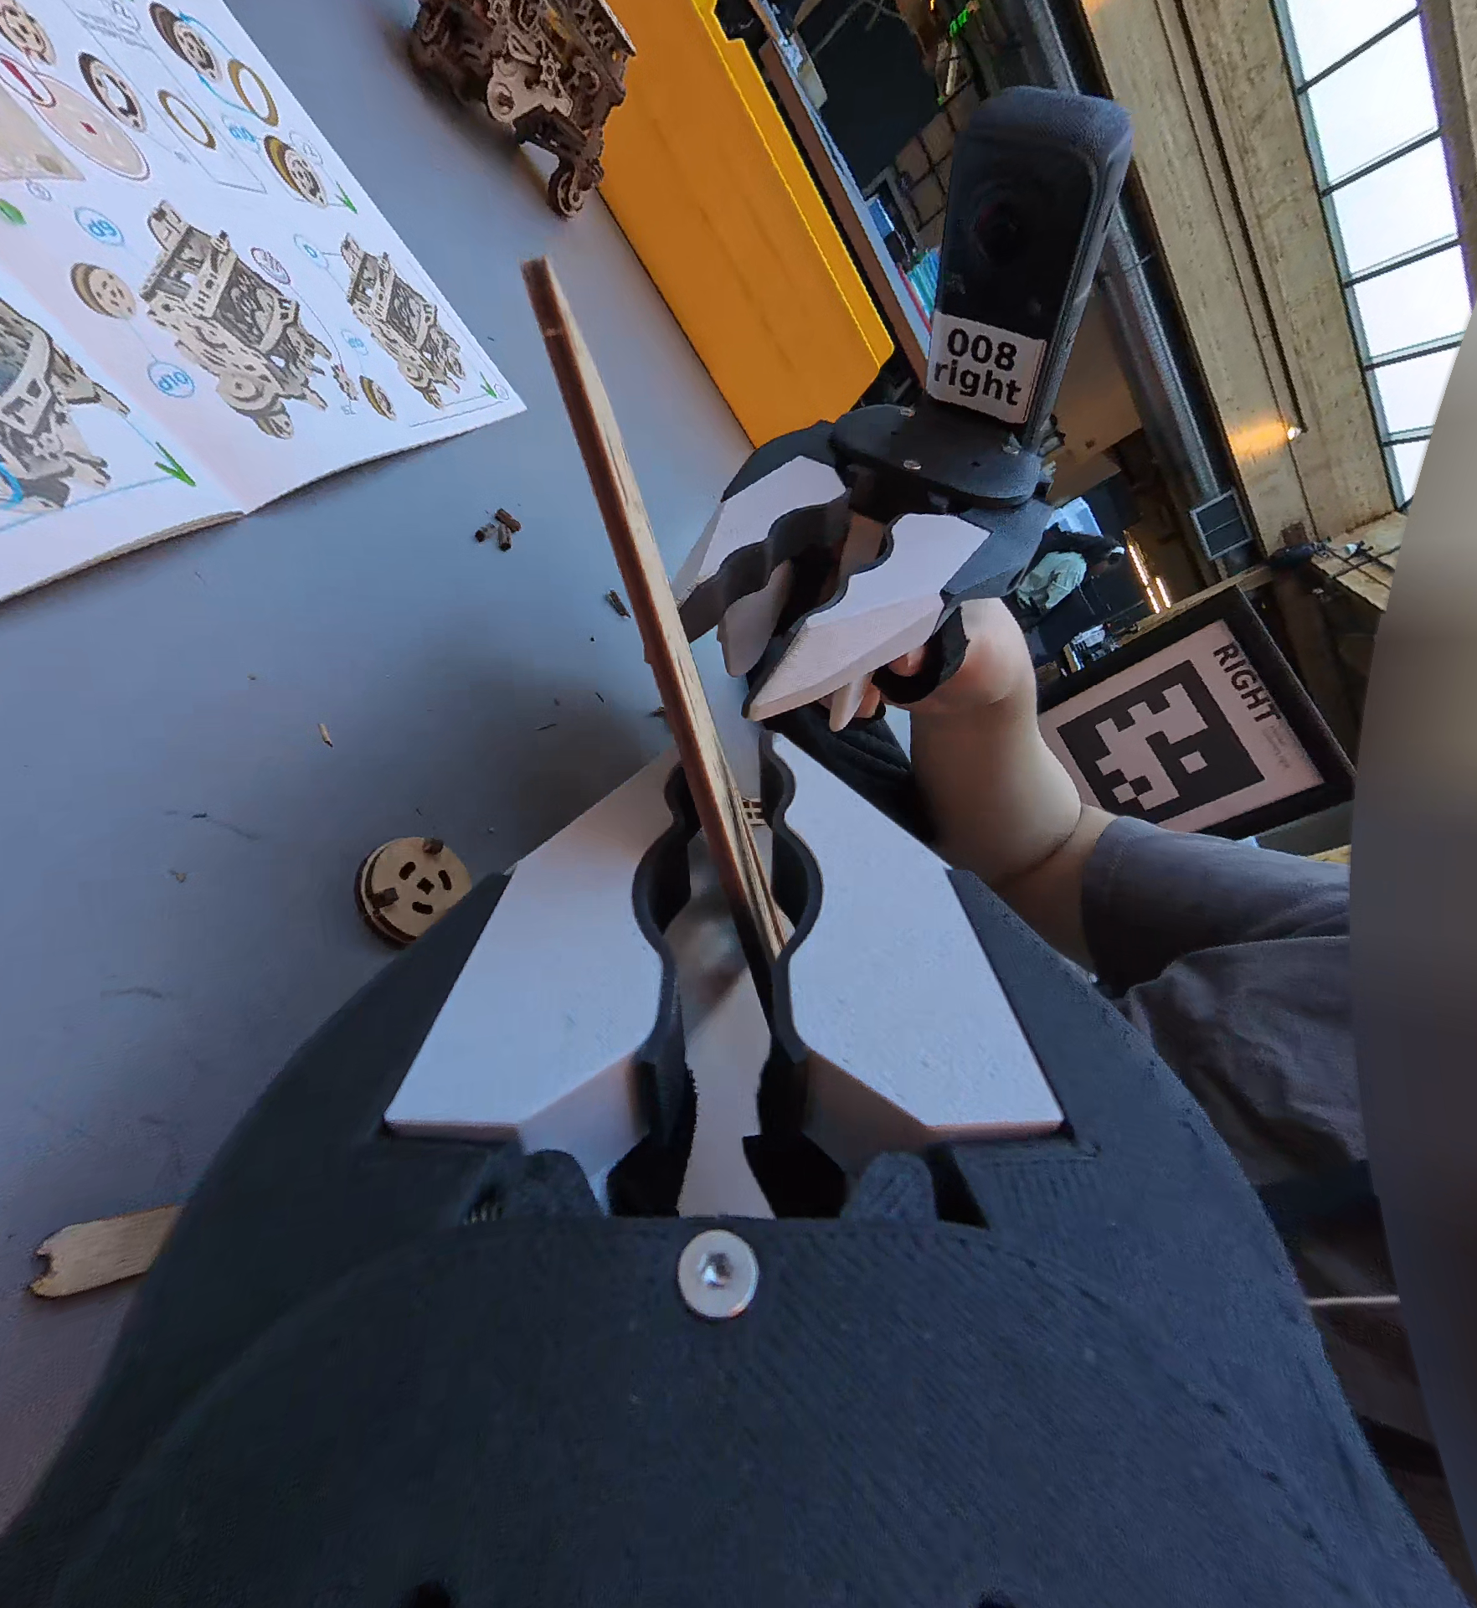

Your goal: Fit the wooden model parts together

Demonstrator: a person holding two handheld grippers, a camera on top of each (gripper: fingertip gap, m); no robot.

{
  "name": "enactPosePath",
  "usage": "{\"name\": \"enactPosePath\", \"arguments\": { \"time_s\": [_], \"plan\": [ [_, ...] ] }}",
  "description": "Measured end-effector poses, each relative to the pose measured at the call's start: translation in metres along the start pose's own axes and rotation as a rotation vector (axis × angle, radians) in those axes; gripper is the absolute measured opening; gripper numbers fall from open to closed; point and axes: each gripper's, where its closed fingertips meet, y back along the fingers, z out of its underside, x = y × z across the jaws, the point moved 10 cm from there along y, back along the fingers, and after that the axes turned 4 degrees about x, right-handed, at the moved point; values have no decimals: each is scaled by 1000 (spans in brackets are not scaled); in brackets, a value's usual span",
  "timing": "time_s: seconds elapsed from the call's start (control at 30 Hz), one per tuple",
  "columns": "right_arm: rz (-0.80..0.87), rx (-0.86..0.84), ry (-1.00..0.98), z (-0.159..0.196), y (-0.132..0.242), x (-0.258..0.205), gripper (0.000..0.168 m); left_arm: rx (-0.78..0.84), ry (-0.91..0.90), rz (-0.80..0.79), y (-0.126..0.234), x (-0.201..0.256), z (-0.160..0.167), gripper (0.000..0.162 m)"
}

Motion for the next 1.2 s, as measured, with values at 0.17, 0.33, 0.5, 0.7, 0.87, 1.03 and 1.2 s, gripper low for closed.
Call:
{"name": "enactPosePath", "arguments": {
  "time_s": [0.17, 0.33, 0.5, 0.7, 0.87, 1.03, 1.2],
  "plan": [
    [85, 17, 55, 5, -2, -6, 20, 2, -3, 32, 1, -1, 4, 15],
    [108, 30, 168, 11, -5, -20, 20, -16, -17, 44, 1, -2, 6, 11],
    [176, 44, 319, 14, -3, -31, 19, -56, -47, 44, -1, -1, 9, 2],
    [149, 40, 285, 17, -3, -30, 27, -64, -115, 17, -3, 0, 10, 2],
    [212, 26, 342, 18, -3, -33, 24, -53, -143, -4, -5, 3, 11, 3],
    [194, 44, 317, 19, -2, -31, 24, -44, -129, 7, -5, 2, 12, 3],
    [183, 61, 299, 19, 0, -32, 25, -35, -123, 25, -6, 2, 14, 3]
  ]
}}
